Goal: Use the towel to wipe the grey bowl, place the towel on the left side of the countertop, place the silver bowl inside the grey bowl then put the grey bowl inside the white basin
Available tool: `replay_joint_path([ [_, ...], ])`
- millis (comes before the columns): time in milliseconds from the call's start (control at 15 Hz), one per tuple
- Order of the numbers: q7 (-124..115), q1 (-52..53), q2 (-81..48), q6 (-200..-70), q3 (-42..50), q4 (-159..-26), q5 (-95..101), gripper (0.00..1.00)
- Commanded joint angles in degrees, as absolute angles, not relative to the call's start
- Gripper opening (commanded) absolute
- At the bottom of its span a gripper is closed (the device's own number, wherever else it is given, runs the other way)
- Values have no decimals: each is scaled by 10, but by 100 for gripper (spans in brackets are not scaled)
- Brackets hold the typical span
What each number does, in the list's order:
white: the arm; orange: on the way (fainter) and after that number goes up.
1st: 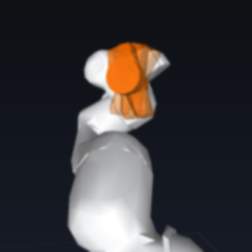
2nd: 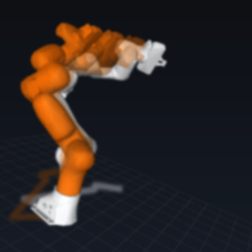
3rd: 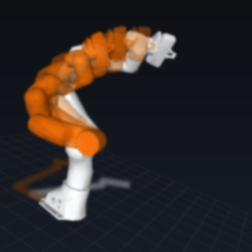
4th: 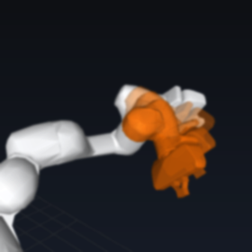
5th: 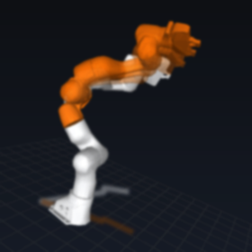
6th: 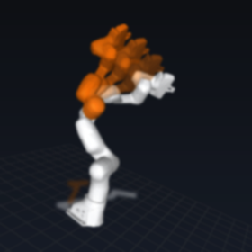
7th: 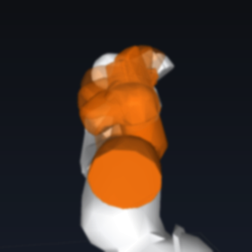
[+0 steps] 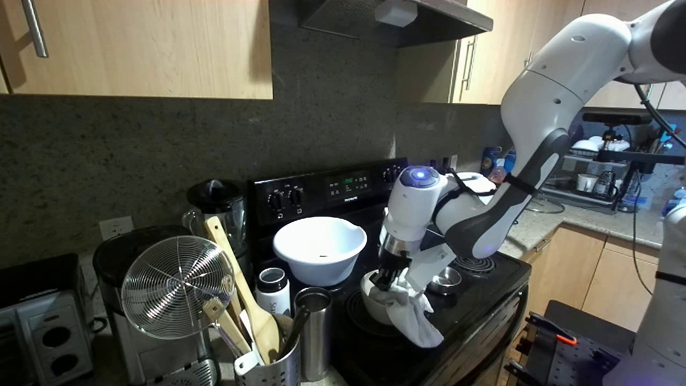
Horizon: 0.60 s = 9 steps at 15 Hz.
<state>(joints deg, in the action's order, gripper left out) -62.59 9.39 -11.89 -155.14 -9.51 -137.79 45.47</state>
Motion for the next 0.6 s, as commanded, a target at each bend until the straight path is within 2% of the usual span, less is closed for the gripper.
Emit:
replay_joint_path([
  [0, -567, 83, -106, -1490, -100, -1377, 409, 4],
  [267, -587, 122, -95, -1400, -60, -1366, 467, 4],
  [533, -732, 141, -90, -1388, -51, -1366, 675, 7],
])
